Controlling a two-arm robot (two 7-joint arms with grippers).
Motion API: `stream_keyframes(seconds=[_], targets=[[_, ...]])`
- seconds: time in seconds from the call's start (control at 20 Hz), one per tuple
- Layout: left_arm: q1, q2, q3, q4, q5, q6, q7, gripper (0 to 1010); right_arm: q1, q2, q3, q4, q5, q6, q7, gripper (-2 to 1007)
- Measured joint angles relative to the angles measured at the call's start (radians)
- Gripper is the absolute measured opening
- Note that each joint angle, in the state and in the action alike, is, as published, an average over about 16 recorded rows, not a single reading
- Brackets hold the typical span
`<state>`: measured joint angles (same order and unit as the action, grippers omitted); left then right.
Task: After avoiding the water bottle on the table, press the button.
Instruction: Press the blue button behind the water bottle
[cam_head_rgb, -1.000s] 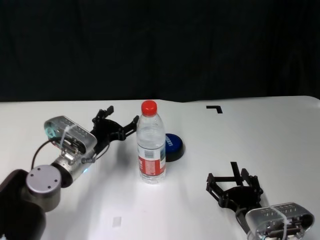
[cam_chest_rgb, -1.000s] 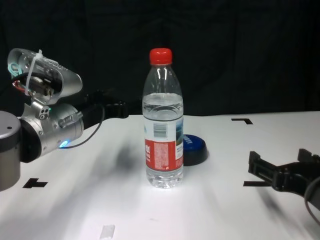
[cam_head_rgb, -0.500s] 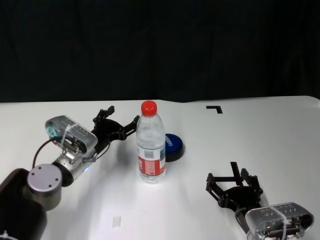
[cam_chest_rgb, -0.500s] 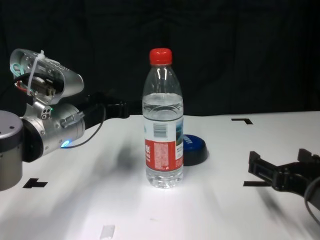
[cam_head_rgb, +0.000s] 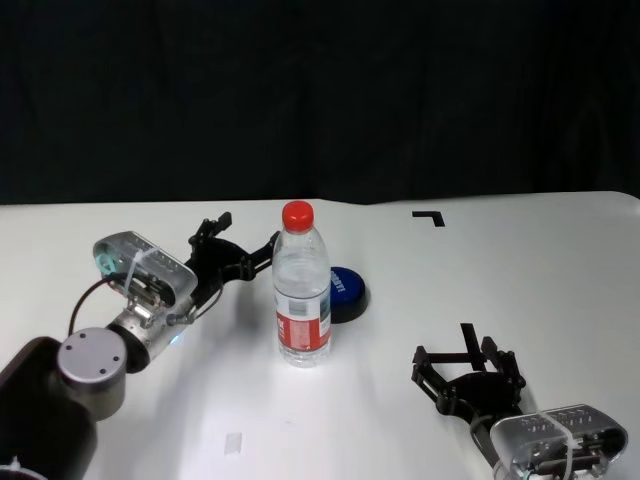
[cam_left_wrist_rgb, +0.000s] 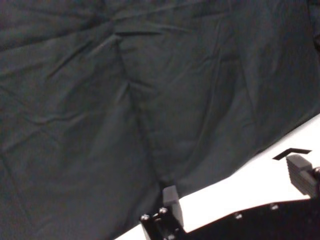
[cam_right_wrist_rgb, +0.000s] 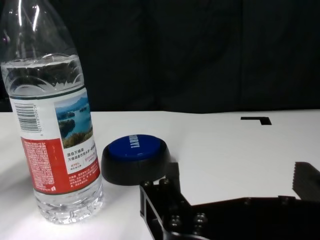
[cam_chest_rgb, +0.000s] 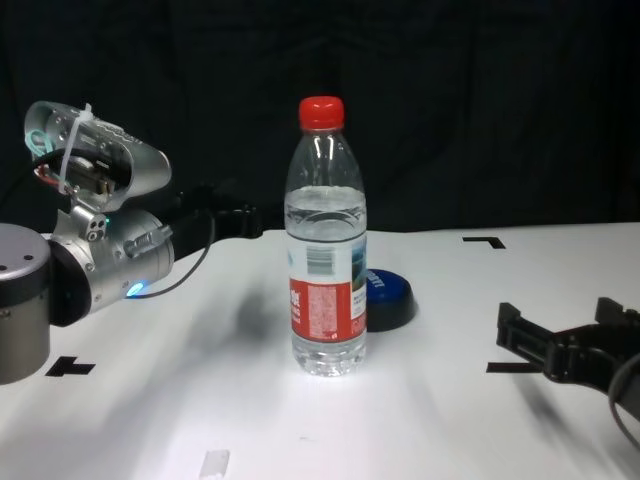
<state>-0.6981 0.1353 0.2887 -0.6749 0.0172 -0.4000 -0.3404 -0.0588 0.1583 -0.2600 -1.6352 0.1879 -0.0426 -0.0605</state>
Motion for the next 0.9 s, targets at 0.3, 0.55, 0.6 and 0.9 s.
stream_keyframes(seconds=[0.3, 0.55, 0.6, 0.9], targets=[[-0.003, -0.004, 0.001, 0.012, 0.0, -0.004, -0.003, 1010, 0.0, 0.0, 0.0, 0.0, 0.0, 0.0, 0.0, 1003], [-0.004, -0.008, 0.002, 0.018, -0.001, -0.005, -0.005, 1010, 0.0, 0.0, 0.0, 0.0, 0.0, 0.0, 0.0, 1003], [-0.004, -0.008, 0.002, 0.019, -0.001, -0.005, -0.005, 1009, 0.0, 0.0, 0.0, 0.0, 0.0, 0.0, 0.0, 1003], [-0.003, -0.011, 0.003, 0.025, 0.0, -0.004, -0.005, 1009, 0.0, 0.0, 0.0, 0.0, 0.0, 0.0, 0.0, 1003]])
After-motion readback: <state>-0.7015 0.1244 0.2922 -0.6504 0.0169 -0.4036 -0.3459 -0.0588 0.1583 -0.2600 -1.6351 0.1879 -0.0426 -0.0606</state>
